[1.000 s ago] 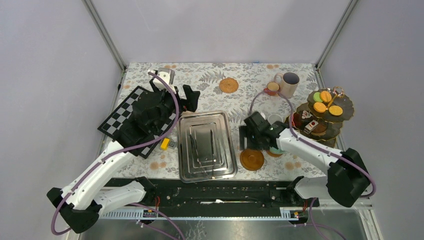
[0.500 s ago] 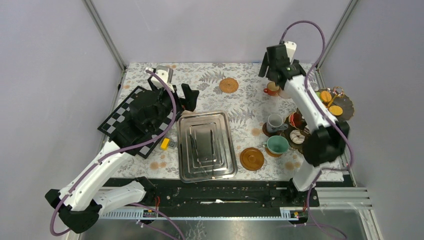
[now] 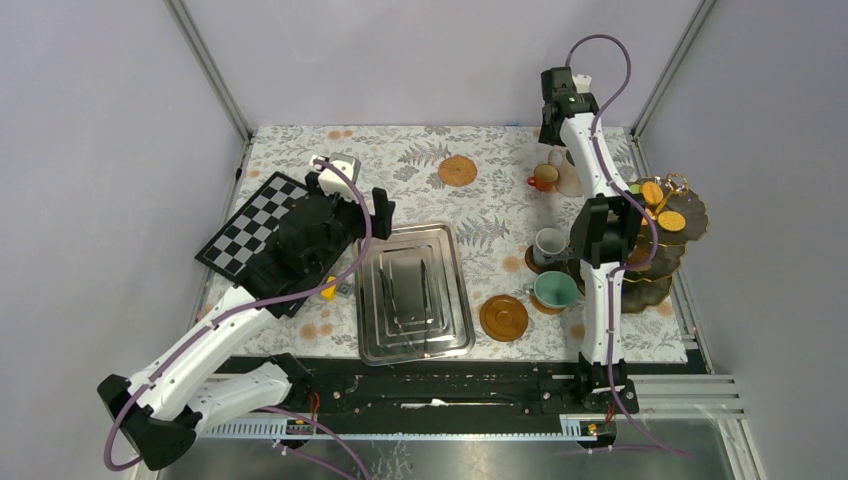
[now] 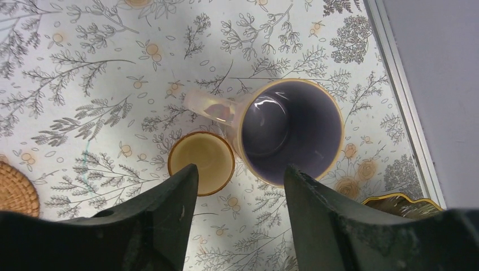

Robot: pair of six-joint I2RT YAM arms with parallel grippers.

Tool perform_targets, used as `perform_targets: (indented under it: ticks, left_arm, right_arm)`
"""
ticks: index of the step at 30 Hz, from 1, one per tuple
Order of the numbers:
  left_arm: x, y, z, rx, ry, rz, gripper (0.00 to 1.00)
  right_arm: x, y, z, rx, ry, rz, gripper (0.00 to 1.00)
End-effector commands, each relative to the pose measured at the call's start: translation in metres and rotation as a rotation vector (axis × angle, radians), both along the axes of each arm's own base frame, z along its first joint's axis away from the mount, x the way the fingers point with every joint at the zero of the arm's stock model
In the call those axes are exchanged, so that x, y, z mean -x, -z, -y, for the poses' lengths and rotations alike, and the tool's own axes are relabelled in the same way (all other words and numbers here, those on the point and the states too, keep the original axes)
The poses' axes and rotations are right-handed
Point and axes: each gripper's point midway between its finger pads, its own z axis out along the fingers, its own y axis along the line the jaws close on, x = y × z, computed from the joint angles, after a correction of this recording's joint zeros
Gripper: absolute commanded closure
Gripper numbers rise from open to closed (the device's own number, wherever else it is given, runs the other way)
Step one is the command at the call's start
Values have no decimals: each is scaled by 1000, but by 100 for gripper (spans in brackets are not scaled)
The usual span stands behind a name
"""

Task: Serve the afternoon tea

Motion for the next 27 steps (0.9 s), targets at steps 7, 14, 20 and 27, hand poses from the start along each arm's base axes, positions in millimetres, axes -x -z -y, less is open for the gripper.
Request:
perform_targets:
  ticks: [7, 14, 20, 27]
  left_arm:
    - [-4, -7, -2, 11, -15, 63, 1]
    - [-4, -5, -4, 5, -23, 67, 1]
    - [-4, -2, -5, 0, -25, 66, 1]
    - [-3, -2, -7, 1, -33, 73, 1]
  right_arm:
    - [-1, 14, 15, 9, 16, -42, 45]
    - [-1, 39, 18, 21, 9, -80, 53]
    - [-14, 47, 20, 46, -15, -56, 59]
    - [-25, 50, 18, 54, -47, -32, 68]
